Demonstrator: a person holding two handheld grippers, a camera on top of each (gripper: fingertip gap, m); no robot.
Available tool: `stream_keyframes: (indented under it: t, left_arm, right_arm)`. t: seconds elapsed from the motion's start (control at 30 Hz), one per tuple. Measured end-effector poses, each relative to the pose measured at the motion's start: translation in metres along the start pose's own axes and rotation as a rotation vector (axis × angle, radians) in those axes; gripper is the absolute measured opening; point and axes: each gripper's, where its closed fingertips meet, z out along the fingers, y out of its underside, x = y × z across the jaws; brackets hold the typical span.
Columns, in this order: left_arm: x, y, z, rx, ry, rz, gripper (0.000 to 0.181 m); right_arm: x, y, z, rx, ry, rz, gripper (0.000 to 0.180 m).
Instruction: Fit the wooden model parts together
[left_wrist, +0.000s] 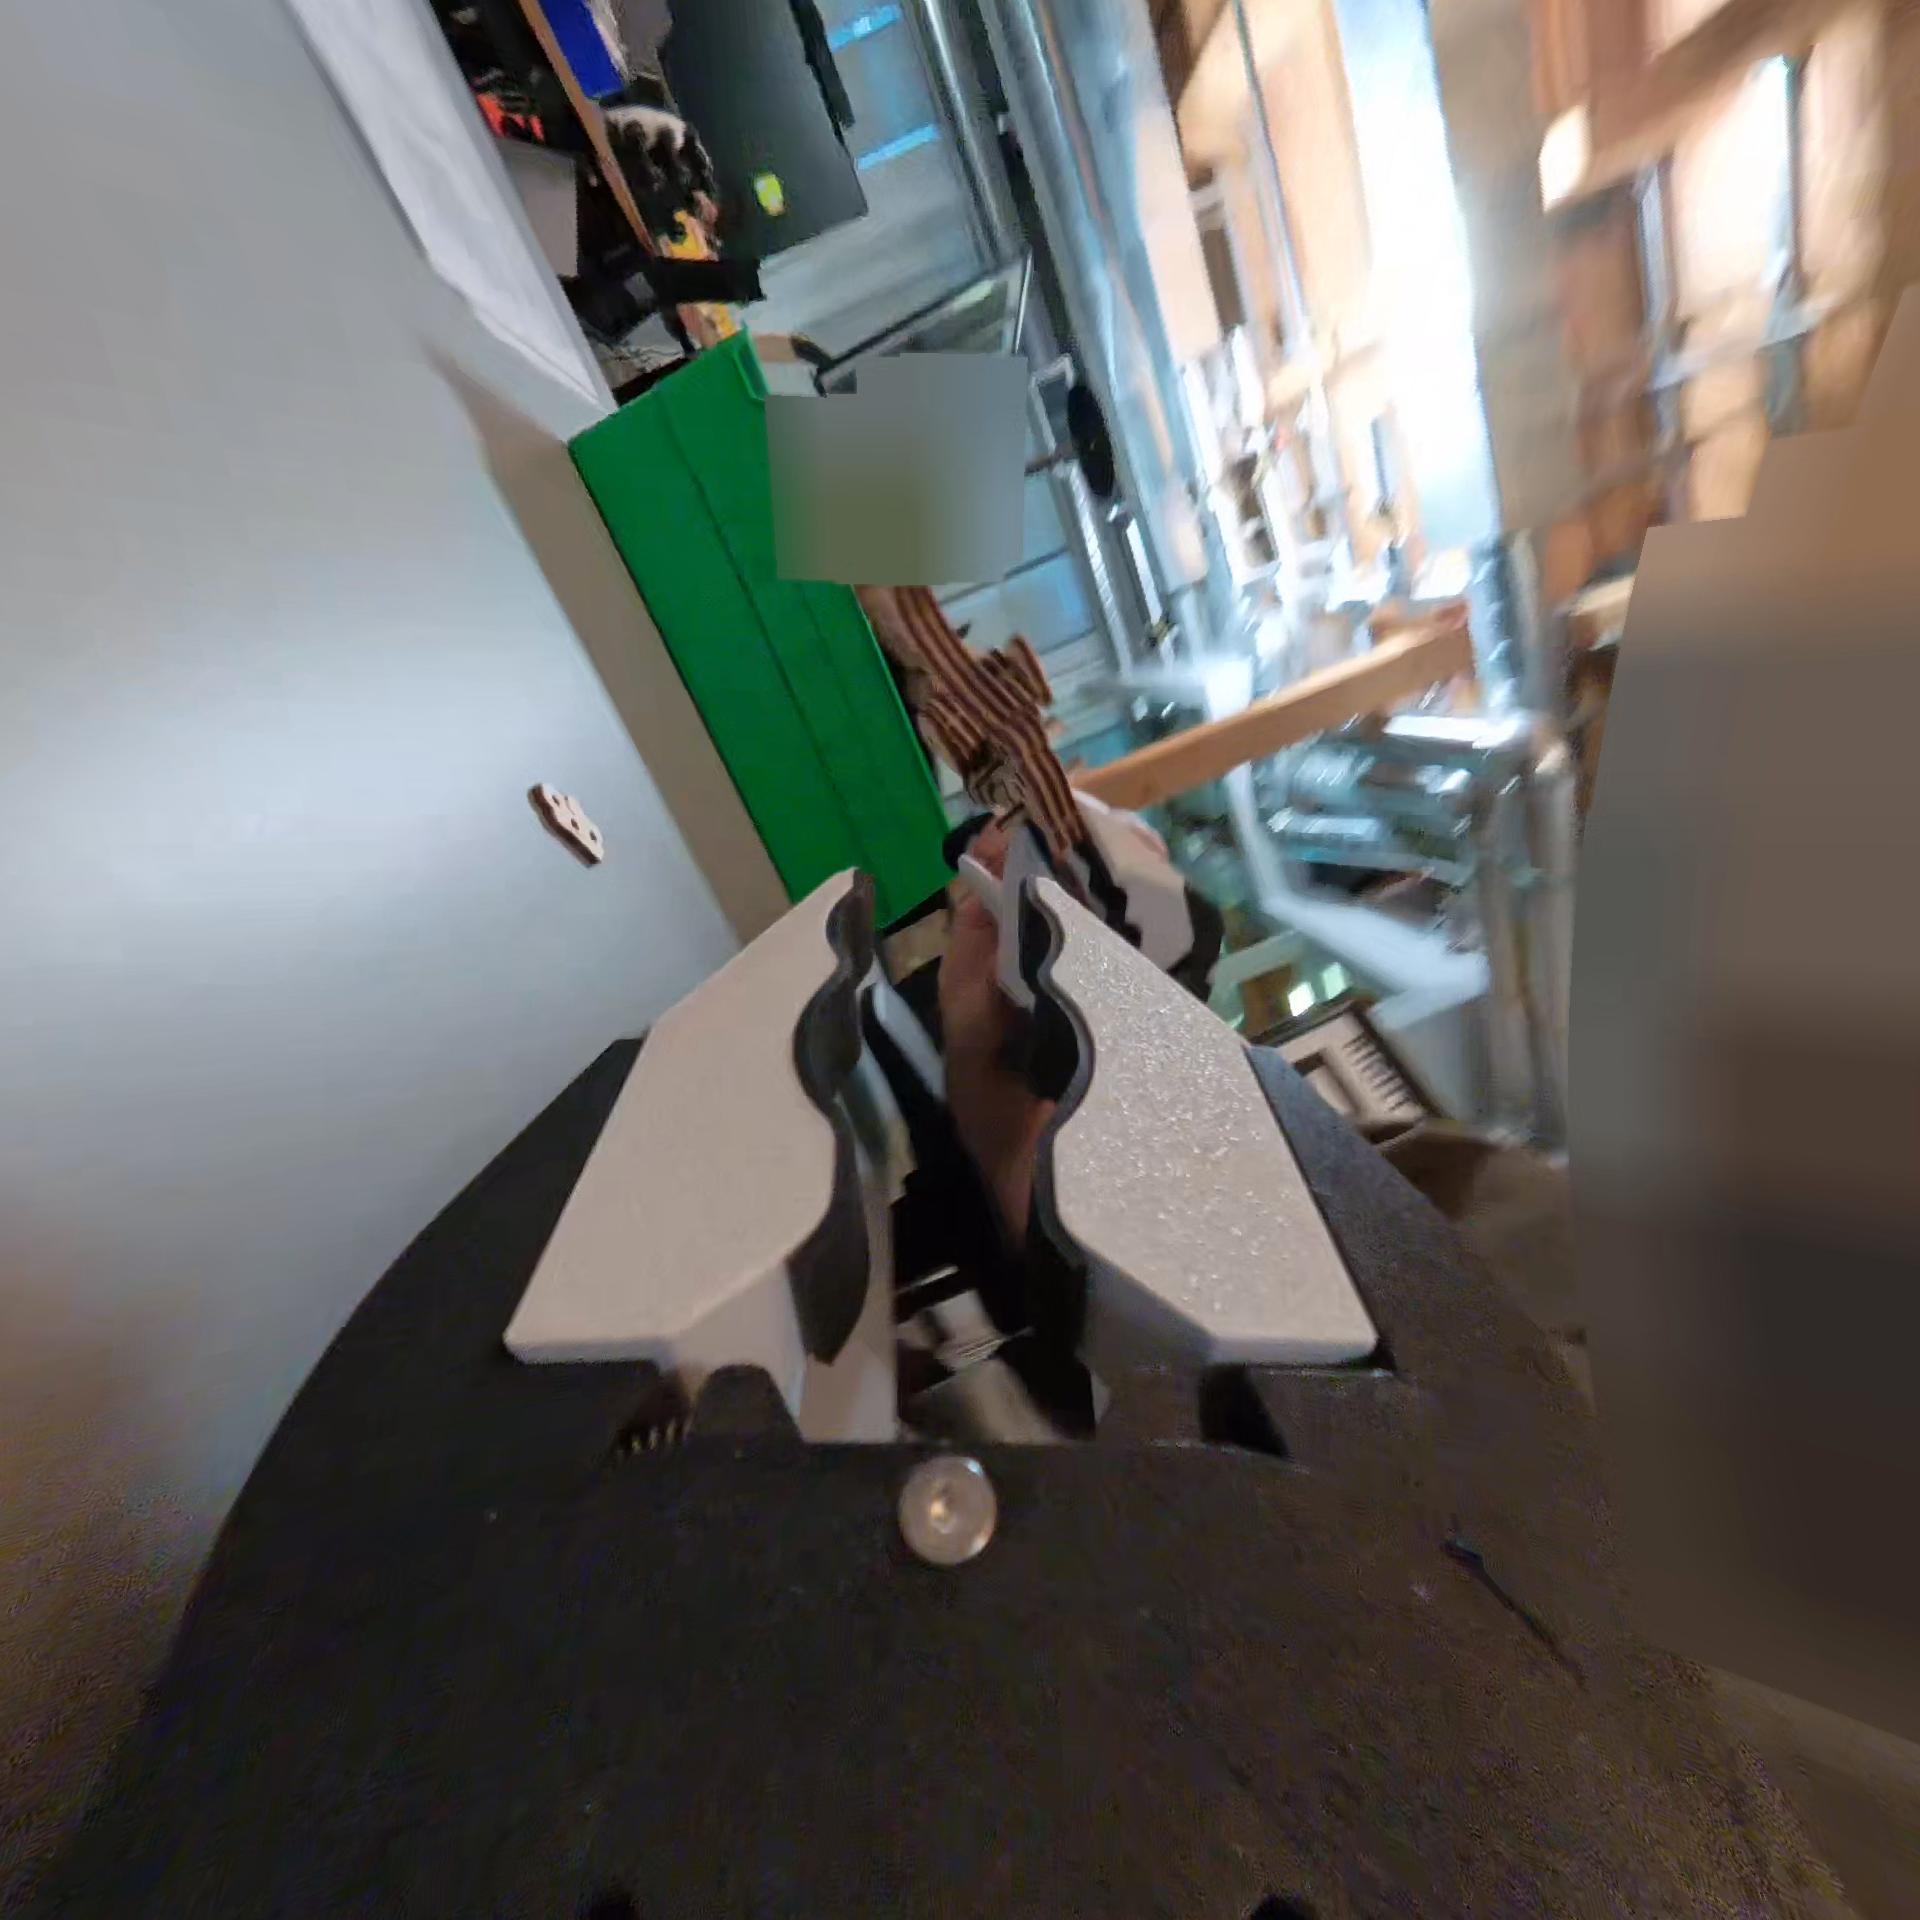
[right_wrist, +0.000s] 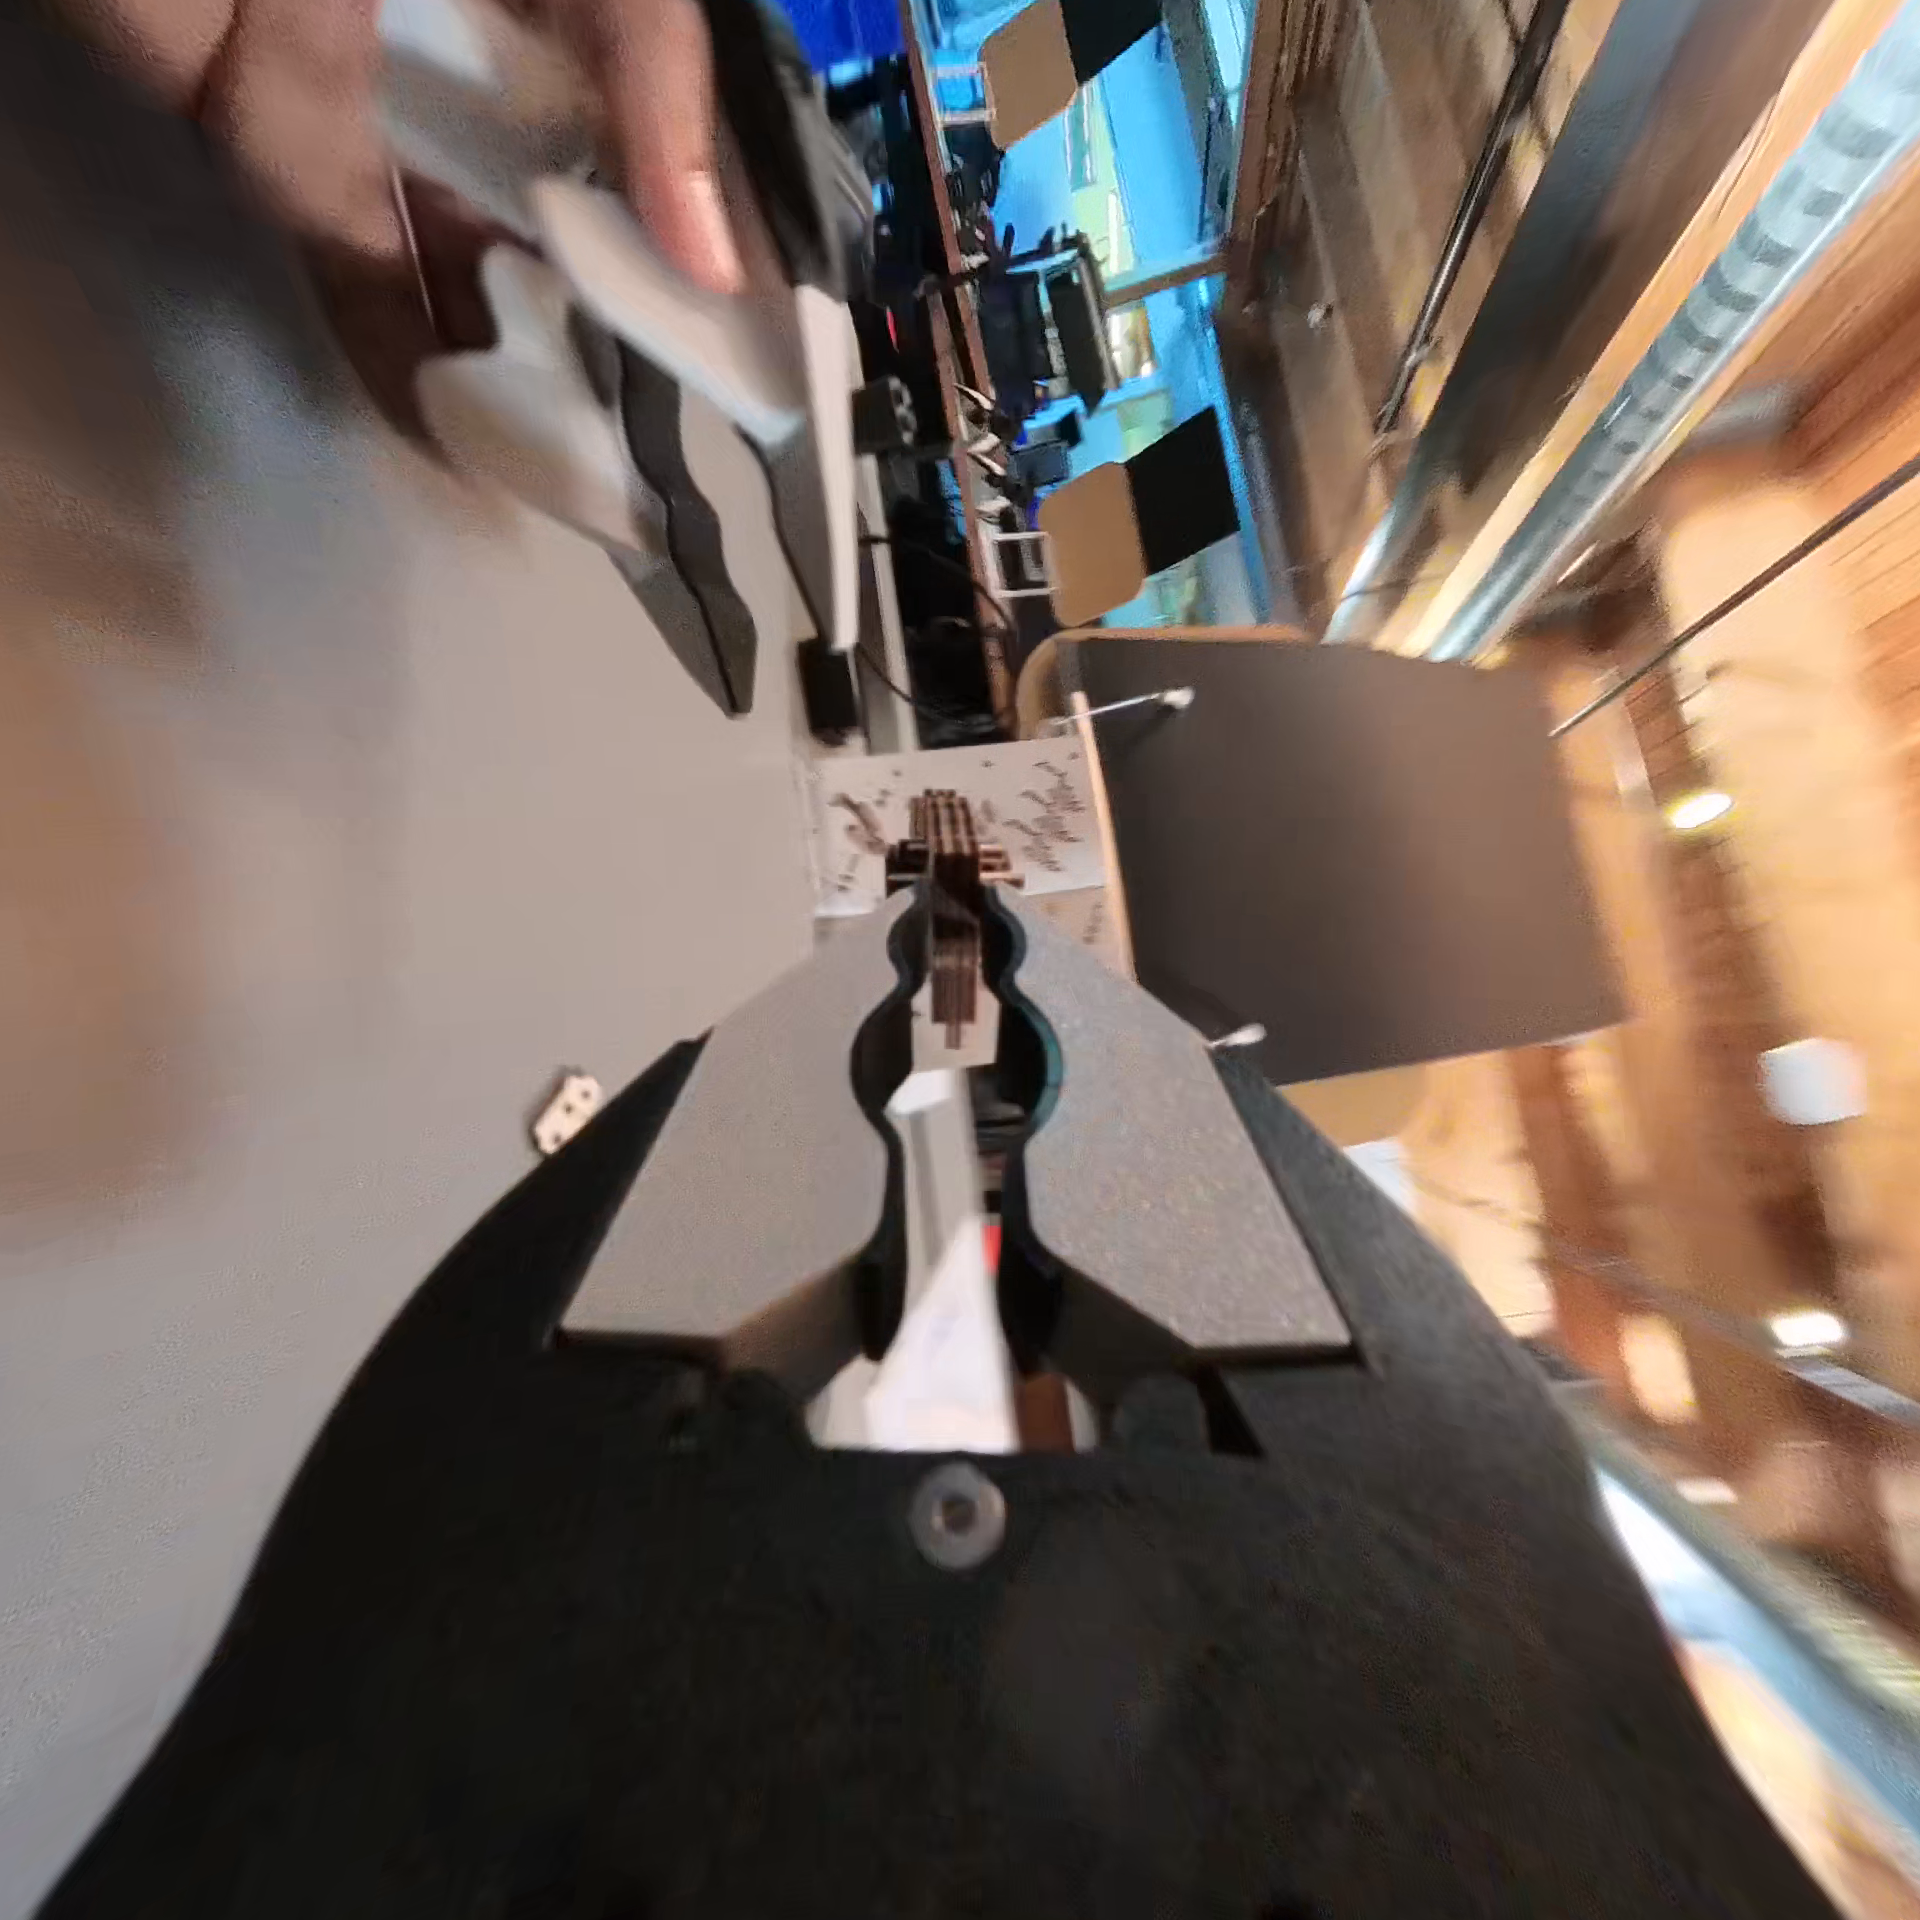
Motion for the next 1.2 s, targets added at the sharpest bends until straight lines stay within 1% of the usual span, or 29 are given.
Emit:
stream_keyframes:
  t: [0.03, 0.1, 0.23, 0.33, 0.4, 0.5, 0.63, 0.8, 1.03, 1.1, 1.2]
  left_arm:
    - [-0.001, -0.001, -0.001, 0.019, 0.022, -0.060, 0.027]
    - [-0.001, 0.002, 0.001, 0.011, 0.043, -0.103, 0.031]
    - [0.004, 0.010, 0.006, -0.038, 0.083, -0.118, 0.038]
    - [0.007, 0.008, 0.005, -0.027, 0.133, -0.169, 0.037]
    - [0.005, 0.009, 0.004, -0.028, 0.137, -0.188, 0.034]
    - [0.003, 0.010, 0.004, -0.039, 0.125, -0.181, 0.029]
    - [0.004, 0.009, 0.003, -0.035, 0.134, -0.178, 0.027]
    - [0.003, 0.008, 0.002, -0.040, 0.124, -0.162, 0.008]
    - [0.000, 0.010, 0.002, -0.050, 0.109, -0.173, 0.013]
    - [0.000, 0.011, 0.002, -0.054, 0.104, -0.171, 0.009]
    - [0.001, 0.010, 0.001, -0.055, 0.110, -0.168, 0.007]
  right_arm:
    - [-0.003, -0.004, 0.001, -0.007, 0.017, -0.088, 0.007]
    - [-0.011, -0.011, 0.003, 0.003, 0.023, -0.193, 0.008]
    - [-0.017, -0.016, 0.004, 0.029, 0.014, -0.239, 0.007]
    - [-0.024, -0.019, 0.005, 0.074, 0.000, -0.301, 0.007]
    - [-0.027, -0.022, 0.005, 0.087, 0.000, -0.334, 0.007]
    - [-0.029, -0.025, 0.005, 0.100, -0.001, -0.349, 0.007]
    - [-0.035, -0.027, 0.004, 0.115, -0.023, -0.374, 0.007]
    - [-0.035, -0.028, 0.003, 0.125, -0.026, -0.370, 0.008]
    - [-0.038, -0.028, 0.002, 0.136, -0.040, -0.391, 0.007]
    - [-0.038, -0.028, 0.002, 0.131, -0.042, -0.398, 0.008]
    - [-0.037, -0.027, 0.003, 0.127, -0.032, -0.402, 0.007]
